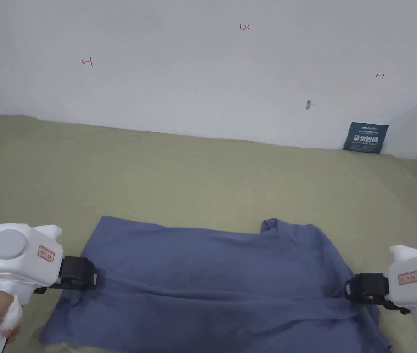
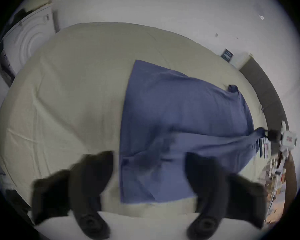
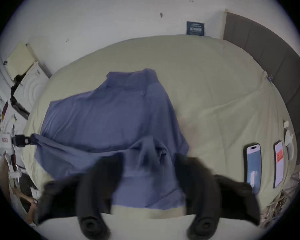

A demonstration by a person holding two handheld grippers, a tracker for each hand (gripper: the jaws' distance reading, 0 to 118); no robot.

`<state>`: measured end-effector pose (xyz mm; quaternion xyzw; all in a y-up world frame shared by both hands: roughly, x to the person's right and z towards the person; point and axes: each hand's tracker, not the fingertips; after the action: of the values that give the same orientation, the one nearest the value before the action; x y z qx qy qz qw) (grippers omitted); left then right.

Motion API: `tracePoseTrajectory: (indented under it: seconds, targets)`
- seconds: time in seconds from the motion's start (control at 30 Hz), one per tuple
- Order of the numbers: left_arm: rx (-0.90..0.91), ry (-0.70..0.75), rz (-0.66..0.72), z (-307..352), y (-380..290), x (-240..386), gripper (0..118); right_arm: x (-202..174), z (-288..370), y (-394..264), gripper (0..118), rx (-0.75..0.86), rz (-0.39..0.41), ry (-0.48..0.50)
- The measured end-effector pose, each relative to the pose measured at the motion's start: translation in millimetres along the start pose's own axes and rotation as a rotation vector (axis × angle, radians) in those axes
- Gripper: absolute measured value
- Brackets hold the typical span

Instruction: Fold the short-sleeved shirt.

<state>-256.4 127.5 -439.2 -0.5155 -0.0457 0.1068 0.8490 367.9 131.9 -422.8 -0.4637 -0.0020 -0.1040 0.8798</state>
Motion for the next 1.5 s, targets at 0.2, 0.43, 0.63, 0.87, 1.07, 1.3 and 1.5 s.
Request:
tracePoseTrajectory:
  seconds: [0.2, 0.43, 0.63, 0.87, 1.07, 1.3, 1.5]
  targets:
    - [0.151, 0.066, -0.042, 40.6, -36.3, 2.5, 41, -12.4, 36.3, -28.6, 30, 0.093, 0.055, -0.011]
    - [0.228, 0.090, -0.090, 66.4, -90.7, -6.3, 0, -44.9, 86.3, -95.6, 0, 0.156, 0.210, -0.084]
    - [0.181, 0.095, -0.095, 52.1, -101.3, -13.9, 0, -33.9, 79.4, -101.0, 0, 0.113, 0.186, -0.057]
    - [0.167, 0.083, -0.081, 24.7, -71.2, -3.6, 84, -28.9, 85.4, -91.1, 0, 0.142, 0.161, -0.068]
    - [0.046, 0.039, -0.102, -24.7, -65.7, -8.6, 7, -13.4, 81.8, -84.9, 0, 0.143, 0.107, -0.062]
    - [0.077, 0.031, -0.052, -25.7, -77.8, -11.6, 0, 2.2, 35.4, -75.4, 87, 0.079, 0.082, -0.062]
    - [0.069, 0.020, -0.050, -25.5, -74.6, -18.8, 0, 8.3, -25.6, -69.7, 85, -0.049, 0.046, -0.046]
